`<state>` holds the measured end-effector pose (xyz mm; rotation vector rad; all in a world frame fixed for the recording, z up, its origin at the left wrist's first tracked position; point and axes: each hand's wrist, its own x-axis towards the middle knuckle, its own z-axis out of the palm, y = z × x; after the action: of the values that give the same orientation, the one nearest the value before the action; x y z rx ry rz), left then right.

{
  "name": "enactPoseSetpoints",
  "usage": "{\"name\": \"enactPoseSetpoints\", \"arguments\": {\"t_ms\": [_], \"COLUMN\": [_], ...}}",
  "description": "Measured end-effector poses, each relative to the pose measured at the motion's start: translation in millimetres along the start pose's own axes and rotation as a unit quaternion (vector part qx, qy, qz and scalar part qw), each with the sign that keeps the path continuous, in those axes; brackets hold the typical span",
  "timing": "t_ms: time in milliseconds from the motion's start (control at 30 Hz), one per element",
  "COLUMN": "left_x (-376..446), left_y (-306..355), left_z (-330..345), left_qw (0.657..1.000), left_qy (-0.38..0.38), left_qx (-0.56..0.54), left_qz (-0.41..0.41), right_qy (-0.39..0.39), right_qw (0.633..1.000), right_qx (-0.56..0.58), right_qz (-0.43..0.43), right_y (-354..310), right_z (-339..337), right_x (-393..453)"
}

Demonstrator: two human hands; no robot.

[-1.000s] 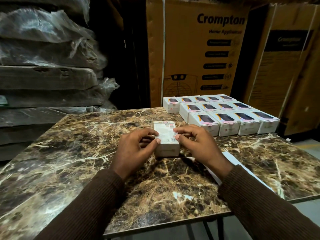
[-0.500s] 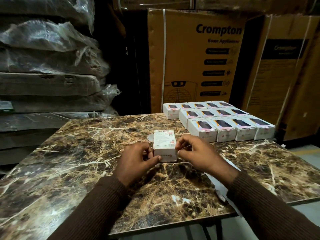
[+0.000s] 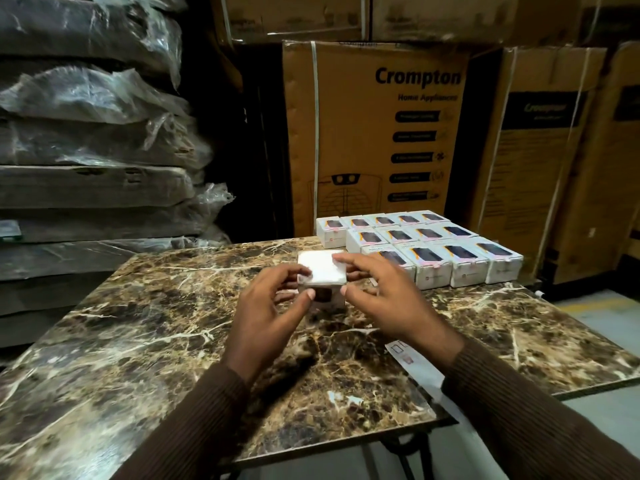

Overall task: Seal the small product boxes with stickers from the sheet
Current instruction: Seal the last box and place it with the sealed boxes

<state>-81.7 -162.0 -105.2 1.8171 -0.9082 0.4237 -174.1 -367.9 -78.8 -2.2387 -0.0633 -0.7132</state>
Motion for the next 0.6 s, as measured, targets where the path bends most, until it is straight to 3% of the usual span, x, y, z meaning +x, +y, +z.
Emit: {"name": "enactPoseSetpoints", "arguments": {"t_ms": [267,600], "left_x": [23.4,27.4], "left_y": [10.9,-13.2], "left_z": [3.7,6.3], "left_qw": [0.999,0.996], "left_qy": [0.034,0.040], "left_qx": [0.014,0.081], "left_qz": [0.017,0.008], "right_qy": [0.083,0.001], "right_qw": [0.996,0.999], "right_qx": [-0.023,-0.052], "right_qz": [-0.032,0.006], "right_y": [5.2,17.4], "right_z": [-6.9,3.7], "right_x": [27.0,35.8]}}
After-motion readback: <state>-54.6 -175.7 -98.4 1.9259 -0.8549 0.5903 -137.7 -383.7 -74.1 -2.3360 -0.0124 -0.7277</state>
